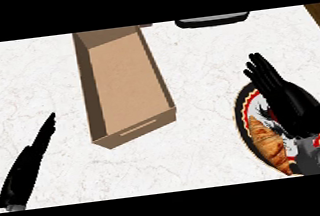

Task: Pick the tomato from the plate and place it in the cardboard box

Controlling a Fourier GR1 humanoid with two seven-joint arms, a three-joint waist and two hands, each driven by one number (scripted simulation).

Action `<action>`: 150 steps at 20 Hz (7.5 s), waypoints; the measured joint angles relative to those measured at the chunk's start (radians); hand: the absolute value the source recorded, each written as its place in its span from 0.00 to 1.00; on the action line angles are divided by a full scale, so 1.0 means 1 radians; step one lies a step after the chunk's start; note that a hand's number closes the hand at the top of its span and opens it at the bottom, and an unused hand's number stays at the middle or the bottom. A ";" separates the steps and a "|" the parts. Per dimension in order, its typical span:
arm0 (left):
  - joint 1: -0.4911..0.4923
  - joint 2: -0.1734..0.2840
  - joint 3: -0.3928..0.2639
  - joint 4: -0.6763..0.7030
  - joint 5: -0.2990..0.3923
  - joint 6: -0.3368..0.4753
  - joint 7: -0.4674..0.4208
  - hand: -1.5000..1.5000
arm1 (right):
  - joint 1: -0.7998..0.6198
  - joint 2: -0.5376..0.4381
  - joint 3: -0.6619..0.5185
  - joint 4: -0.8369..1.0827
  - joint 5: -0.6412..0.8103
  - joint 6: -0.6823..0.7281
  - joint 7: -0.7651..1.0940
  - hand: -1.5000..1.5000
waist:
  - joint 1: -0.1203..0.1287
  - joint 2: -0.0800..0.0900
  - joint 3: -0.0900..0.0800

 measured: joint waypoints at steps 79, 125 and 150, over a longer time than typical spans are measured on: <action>-0.042 -0.309 0.264 -0.006 -0.214 -0.072 0.033 0.50 | -0.176 -0.216 -0.123 0.499 1.031 0.581 -0.215 0.00 | 0.002 -0.022 -0.002; -0.061 -0.353 0.308 0.019 -0.259 -0.114 0.028 0.50 | -0.179 0.304 0.305 -0.221 1.552 -0.004 0.899 1.00 | -0.002 -0.028 -0.003; -0.090 -0.382 0.279 0.022 -0.286 -0.127 0.019 0.50 | -1.019 0.309 0.255 0.596 1.101 -0.270 0.951 1.00 | 0.051 -0.010 -0.003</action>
